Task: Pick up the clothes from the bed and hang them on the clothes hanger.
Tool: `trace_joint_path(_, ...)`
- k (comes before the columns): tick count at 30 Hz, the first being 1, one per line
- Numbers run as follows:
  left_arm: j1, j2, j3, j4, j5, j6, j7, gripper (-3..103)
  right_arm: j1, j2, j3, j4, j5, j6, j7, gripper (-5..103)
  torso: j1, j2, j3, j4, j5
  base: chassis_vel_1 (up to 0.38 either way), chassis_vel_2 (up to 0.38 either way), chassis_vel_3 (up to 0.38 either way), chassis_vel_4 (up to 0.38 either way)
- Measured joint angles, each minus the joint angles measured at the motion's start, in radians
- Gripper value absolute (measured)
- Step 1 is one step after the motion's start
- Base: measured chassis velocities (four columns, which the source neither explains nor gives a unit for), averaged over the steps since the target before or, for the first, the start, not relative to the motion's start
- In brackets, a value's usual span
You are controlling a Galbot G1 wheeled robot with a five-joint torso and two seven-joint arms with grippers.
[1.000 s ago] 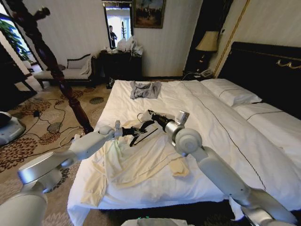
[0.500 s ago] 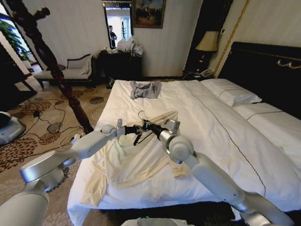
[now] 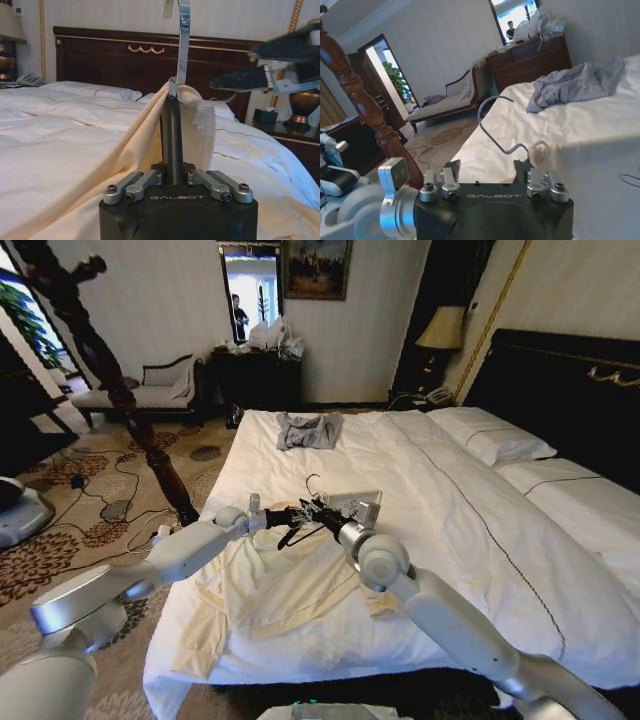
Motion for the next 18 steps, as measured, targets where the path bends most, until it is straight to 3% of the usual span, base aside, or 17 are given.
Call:
trace_joint_path(6, 0.005, 0.012, -0.023, -0.003, -0.002, -0.002, -0.005, 15, -0.121, -0.053, 0.1, 0.056, -0.084, -0.003, -0.029, 84, 0.0, 0.0, 0.0, -0.0007, 0.0002, 0.0, 0.0, 0.0, 0.0)
trace_joint_path(8, 0.008, 0.017, -0.026, -0.004, -0.002, -0.002, -0.005, 15, -0.135, -0.065, 0.115, 0.057, -0.106, -0.003, -0.035, 84, 0.0, 0.0, 0.0, -0.0008, 0.0001, 0.0, 0.0, 0.0, 0.0)
trace_joint_path(11, 0.026, 0.039, -0.043, -0.018, -0.001, -0.003, -0.005, 15, -0.173, -0.116, 0.152, 0.02, -0.267, 0.018, -0.088, 98, 0.0, 0.0, 0.0, -0.0002, 0.0002, 0.0, 0.0, 0.0, 0.0)
trace_joint_path(12, 0.033, 0.049, -0.047, -0.031, 0.0, -0.003, -0.005, 15, -0.178, -0.14, 0.16, -0.012, -0.365, 0.035, -0.115, 100, 0.0, 0.0, 0.0, 0.0001, 0.0, 0.0, 0.0, 0.0, 0.0)
trace_joint_path(13, 0.033, 0.049, -0.047, -0.031, 0.0, -0.003, -0.005, 15, -0.178, -0.14, 0.16, -0.012, -0.365, 0.035, -0.115, 100, 0.0, 0.0, 0.0, 0.0001, 0.0, 0.0, 0.0, 0.0, 0.0)
trace_joint_path(17, 0.044, 0.067, -0.051, -0.06, 0.004, -0.002, -0.009, 15, -0.14, -0.19, 0.148, -0.131, -0.634, 0.089, -0.198, 100, 0.0, 0.0, 0.0, -0.0003, 0.0001, 0.0, 0.0, 0.0, 0.0)
trace_joint_path(18, 0.044, 0.067, -0.051, -0.06, 0.004, -0.002, -0.009, 15, -0.14, -0.19, 0.148, -0.131, -0.634, 0.089, -0.198, 100, 0.0, 0.0, 0.0, -0.0003, 0.0001, 0.0, 0.0, 0.0, 0.0)
